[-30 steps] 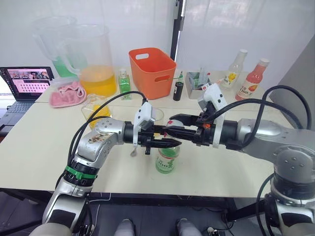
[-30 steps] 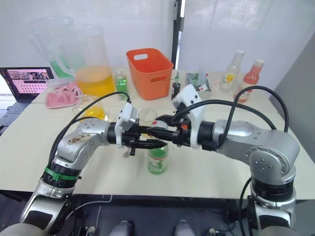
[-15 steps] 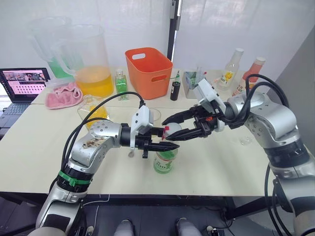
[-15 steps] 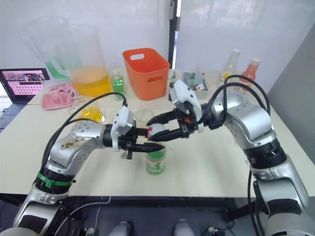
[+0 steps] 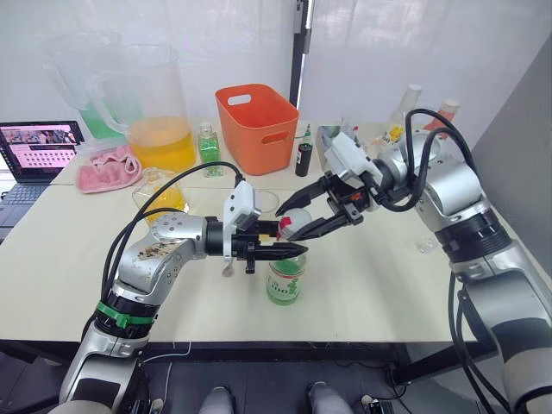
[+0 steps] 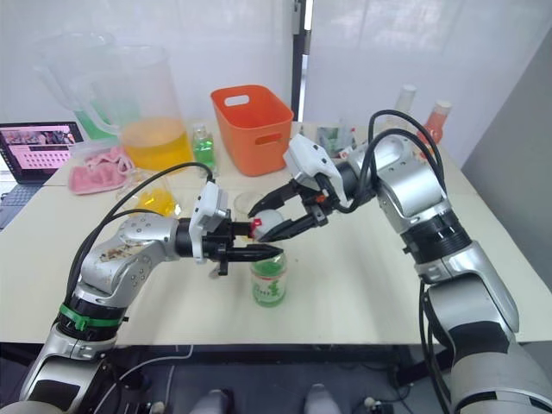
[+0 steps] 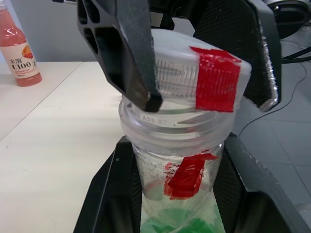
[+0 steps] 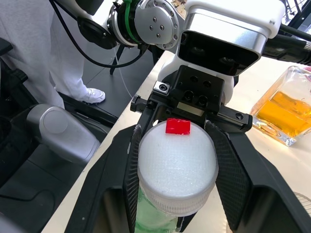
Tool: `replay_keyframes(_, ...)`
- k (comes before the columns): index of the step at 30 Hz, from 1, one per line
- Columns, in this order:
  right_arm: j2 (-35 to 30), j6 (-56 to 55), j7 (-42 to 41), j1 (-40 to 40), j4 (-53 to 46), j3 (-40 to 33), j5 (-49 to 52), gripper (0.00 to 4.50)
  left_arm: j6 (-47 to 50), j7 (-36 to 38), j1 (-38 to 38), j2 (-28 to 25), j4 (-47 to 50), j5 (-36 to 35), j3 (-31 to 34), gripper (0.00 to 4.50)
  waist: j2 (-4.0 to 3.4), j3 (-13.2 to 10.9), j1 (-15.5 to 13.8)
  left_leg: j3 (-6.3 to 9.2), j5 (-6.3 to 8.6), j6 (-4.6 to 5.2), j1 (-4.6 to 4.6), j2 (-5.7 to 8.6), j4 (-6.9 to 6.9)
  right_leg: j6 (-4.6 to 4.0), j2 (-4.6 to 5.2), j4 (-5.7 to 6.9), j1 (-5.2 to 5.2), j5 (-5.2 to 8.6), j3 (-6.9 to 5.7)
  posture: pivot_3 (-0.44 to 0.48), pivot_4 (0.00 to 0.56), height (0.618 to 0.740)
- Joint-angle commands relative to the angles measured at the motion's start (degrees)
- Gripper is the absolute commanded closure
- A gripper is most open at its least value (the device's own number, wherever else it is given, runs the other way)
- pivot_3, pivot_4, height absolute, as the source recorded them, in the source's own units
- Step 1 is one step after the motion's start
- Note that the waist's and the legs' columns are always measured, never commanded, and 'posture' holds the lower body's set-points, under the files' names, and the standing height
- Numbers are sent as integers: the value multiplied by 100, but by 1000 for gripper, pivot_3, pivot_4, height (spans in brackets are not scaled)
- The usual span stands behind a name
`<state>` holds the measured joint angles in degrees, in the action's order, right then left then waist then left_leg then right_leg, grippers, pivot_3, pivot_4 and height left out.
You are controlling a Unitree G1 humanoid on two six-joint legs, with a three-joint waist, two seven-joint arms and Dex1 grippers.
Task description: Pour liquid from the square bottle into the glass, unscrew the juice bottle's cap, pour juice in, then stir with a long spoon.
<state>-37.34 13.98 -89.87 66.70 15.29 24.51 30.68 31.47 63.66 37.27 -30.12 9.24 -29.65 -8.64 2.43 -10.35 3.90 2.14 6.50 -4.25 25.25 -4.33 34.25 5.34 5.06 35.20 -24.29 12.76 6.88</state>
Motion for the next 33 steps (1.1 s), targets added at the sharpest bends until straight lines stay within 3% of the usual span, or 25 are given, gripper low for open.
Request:
replay_keyframes(1,-48,-15,-263,-13,133,256,-76,2890,87,-30,-89,-46,44,113,-146,3107,0,0,1,0,0,0,-1,0,0,0,0,1,0,0,0,0,150,717)
replay_keyframes(9,-101,730,-263,270,32,-358,261,2890,69,-25,-102,11,44,108,-196,3108,-1,0,-6,0,0,0,0,0,1,0,0,5,-2,0,1,0,150,717)
replay_keyframes(14,-308,1803,-153,408,-681,-913,685,2891,41,61,-114,37,24,93,-255,3109,-3,-2,-23,0,0,0,8,1,1,0,0,11,-11,0,1,0,150,717)
replay_keyframes(22,-682,3017,508,564,-1017,-2004,1078,2891,-47,139,-63,101,-99,128,-340,3109,-3,-2,-97,0,0,0,9,1,0,1,2,4,-10,3,1,0,150,717)
replay_keyframes(33,-1328,4231,2427,-1009,-2439,-3659,1665,2891,-157,303,0,134,-257,135,-366,3110,-3,-1,-145,-4,0,0,11,2,-5,2,3,-6,-11,3,3,0,150,717)
